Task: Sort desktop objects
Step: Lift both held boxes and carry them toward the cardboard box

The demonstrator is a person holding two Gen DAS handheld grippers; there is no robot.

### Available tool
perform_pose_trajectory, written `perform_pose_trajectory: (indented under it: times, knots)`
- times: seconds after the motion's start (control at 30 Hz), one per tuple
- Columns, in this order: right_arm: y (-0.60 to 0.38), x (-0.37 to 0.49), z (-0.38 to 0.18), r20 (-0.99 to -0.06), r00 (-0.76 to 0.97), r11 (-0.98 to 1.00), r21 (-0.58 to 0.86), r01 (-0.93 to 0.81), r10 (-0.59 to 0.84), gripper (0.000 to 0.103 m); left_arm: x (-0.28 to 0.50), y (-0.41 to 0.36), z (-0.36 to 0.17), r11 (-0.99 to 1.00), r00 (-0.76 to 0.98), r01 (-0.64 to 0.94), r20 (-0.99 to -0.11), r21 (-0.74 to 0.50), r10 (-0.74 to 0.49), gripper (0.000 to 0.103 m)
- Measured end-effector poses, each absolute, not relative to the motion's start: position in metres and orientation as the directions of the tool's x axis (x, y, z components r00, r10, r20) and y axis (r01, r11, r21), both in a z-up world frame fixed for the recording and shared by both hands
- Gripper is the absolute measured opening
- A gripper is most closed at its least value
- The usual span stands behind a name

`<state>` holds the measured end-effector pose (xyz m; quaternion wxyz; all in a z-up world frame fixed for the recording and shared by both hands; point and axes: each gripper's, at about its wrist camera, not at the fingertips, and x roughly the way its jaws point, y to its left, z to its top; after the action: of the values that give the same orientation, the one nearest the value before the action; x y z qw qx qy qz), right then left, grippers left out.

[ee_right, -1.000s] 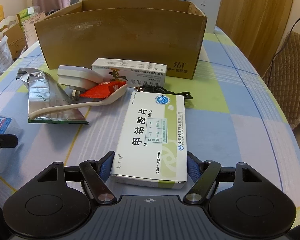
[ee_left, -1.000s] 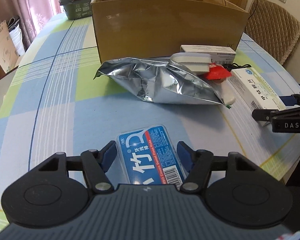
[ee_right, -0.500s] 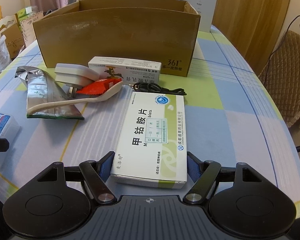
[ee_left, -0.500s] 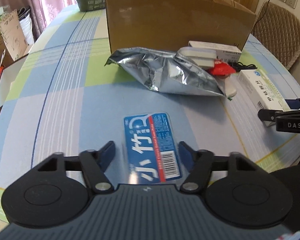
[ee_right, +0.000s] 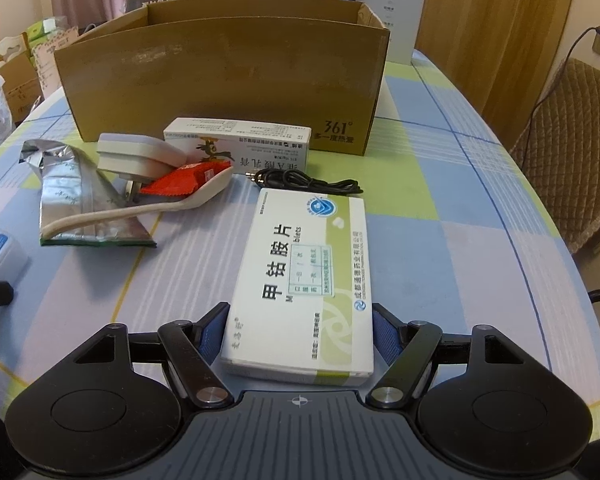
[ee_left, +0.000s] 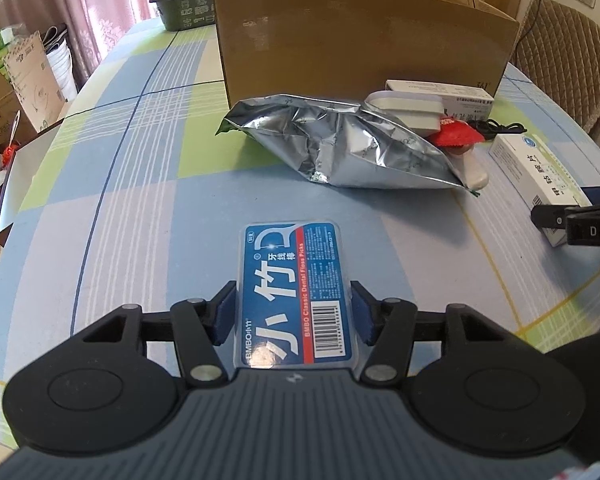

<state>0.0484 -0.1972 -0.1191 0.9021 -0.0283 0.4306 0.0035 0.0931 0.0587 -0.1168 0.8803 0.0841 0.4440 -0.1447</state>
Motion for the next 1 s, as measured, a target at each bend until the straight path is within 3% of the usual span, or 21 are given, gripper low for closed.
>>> perform_pose_trajectory:
  times: [0.23,0.63,1.0]
  knots:
    - [-0.204,0.063,-0.121,-0.790,0.613,1.000,0.004,0.020,-0.009,0.071,0.093,0.059,-0.117,0.945,0.565,0.327,-0.805,0.016,-0.182,0.052]
    - [-0.198,0.058,-0.114,-0.757,0.653,0.999,-0.041,-0.016,-0.021,0.068,0.093,0.063,-0.112,0.957,0.575,0.290,-0.797,-0.012,-0.184,0.052]
    - [-0.189,0.040,-0.075,-0.721,0.693,0.999,-0.016,-0.047,0.021,0.068,0.081,0.064,-0.072,0.962,0.629,0.273,-0.760,0.020,-0.163,0.052]
